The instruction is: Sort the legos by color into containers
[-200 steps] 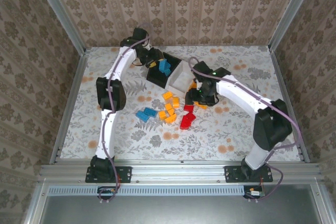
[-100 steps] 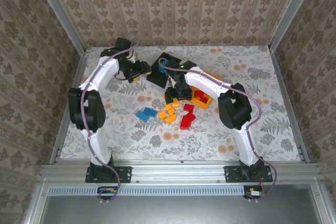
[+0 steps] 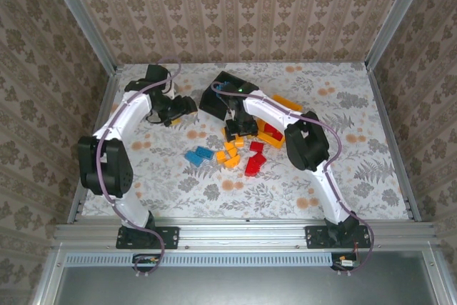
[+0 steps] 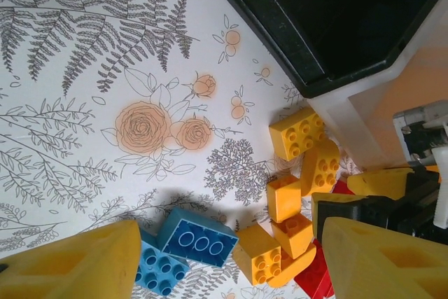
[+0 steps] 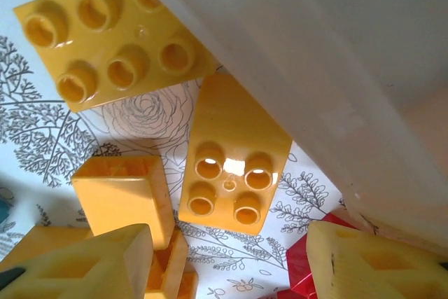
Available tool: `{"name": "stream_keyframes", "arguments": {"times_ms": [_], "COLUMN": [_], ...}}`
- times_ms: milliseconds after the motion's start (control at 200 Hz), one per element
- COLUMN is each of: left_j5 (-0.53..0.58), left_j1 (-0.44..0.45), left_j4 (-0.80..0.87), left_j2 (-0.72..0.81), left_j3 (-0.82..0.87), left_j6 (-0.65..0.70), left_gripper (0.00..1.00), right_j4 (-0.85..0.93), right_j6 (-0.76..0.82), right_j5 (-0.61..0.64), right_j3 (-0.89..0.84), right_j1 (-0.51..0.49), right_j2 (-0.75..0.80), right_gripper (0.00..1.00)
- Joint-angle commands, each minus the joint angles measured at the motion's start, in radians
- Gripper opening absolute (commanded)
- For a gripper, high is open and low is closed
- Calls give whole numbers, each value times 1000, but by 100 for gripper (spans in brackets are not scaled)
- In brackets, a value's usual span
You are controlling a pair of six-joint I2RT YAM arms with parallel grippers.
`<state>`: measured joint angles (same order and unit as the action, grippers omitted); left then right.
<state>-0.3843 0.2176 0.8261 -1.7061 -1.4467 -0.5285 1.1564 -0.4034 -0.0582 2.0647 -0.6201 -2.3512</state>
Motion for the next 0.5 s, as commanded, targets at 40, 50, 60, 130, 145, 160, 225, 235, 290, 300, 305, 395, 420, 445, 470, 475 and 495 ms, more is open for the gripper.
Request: {"name": "stream_keyframes", "arguments": {"times_ms": [40,50,60,130,145,160,225,235,290,300,305,395,420,445,470,475,495], "left_j5": [7,7,7,7,5,5,1,1,0,-1,-1,-2,-2,-2,-2,-3,-3], "left_j1": [-4,-6,-6,-9,-10,-11,-16,-17,-20,-21,-22,-23,-24,-24,-24,-24,-25], "left_j4": [30,31,30,32,33,33,33,33,34,34,34,36,36,36,34,34,33], "left_j2": [48,49,50,61,64,65,73,75,79,81,81,87,89,89,91,91,92], "left_j3": [7,9,11,23,25,29,40,41,46,47,46,51,52,55,55,56,58], "left_j6": [33,33,33,33,33,33,34,34,33,33,34,37,36,35,37,36,36], "left_gripper": [70,70,70,71,71,71,71,71,71,72,72,72,72,72,72,72,72], "right_j4": [10,8,5,-2,-1,-1,-4,-4,-11,-11,-13,-16,-16,-16,-15,-14,-12], "right_j6": [-21,-22,-23,-25,-26,-26,-30,-30,-30,-30,-30,-31,-30,-29,-29,-30,-29], "right_j5": [49,49,48,47,47,47,47,48,50,49,49,56,59,61,63,65,73], "right_j3": [32,31,31,33,34,35,37,37,32,30,30,23,22,24,25,26,27], "right_j1": [-4,-4,-4,-4,-4,-4,-4,-4,-5,-6,-6,-9,-10,-13,-15,-16,-18], "right_j2": [-49,-50,-52,-64,-67,-70,-79,-80,-82,-82,-82,-83,-84,-85,-85,-85,-85], "right_gripper": [58,58,58,56,56,55,53,53,52,52,52,51,51,52,52,53,54]}}
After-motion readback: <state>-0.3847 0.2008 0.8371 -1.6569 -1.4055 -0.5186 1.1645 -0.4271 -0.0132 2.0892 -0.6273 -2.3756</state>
